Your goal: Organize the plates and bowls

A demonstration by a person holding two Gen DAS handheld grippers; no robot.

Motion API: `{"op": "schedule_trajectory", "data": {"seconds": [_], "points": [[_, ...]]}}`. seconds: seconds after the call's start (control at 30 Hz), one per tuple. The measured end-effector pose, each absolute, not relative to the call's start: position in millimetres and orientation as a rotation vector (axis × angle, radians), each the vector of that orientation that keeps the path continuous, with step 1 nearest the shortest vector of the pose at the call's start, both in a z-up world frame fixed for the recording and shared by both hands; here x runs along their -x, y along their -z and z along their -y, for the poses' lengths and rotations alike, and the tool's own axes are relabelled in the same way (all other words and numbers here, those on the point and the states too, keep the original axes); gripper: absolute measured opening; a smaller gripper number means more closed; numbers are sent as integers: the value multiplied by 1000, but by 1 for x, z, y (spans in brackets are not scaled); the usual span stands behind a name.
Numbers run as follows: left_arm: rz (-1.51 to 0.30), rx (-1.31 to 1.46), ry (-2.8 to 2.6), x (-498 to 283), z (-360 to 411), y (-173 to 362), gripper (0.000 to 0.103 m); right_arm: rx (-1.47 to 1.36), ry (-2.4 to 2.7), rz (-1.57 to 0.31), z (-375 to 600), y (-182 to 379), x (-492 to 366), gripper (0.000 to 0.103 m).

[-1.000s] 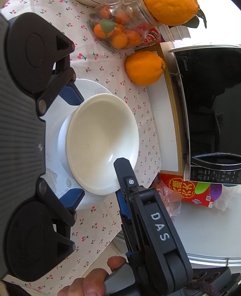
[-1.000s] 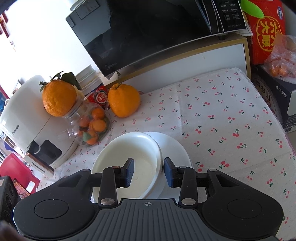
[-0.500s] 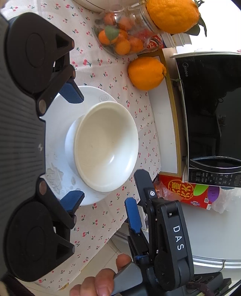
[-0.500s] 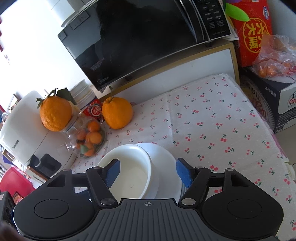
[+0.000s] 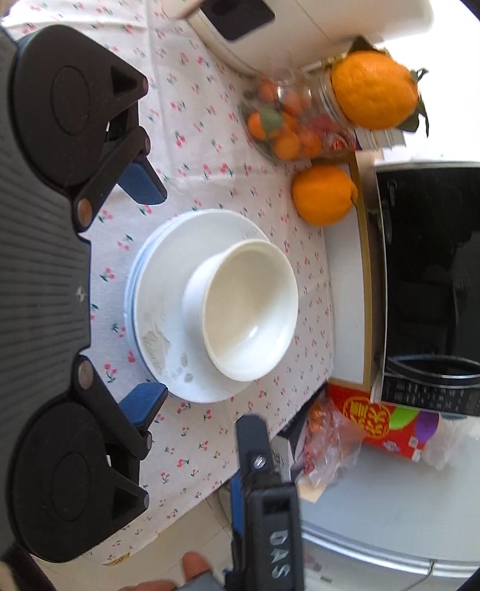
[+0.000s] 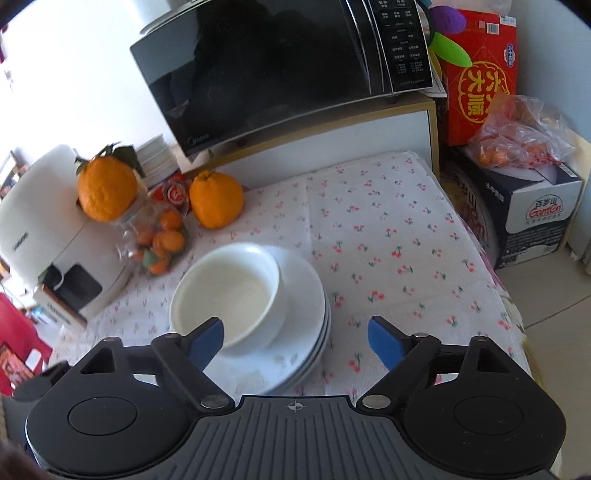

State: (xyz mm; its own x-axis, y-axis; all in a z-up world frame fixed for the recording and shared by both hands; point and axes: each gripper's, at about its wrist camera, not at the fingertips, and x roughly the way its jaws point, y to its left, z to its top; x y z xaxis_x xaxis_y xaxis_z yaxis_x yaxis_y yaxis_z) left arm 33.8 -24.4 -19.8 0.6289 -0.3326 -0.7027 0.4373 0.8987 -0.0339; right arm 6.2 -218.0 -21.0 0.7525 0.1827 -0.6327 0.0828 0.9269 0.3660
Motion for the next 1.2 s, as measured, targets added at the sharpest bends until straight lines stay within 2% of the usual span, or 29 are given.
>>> {"op": "schedule_trajectory", "data": {"seconds": [0.37,1.2], "points": [[-827,-159,226,-24,11,14,103,-294,-68,-817,191,20,12,98],[-880,-124,156,-25,2,17,103,-228,-54,-845,180,26,7,99]]}}
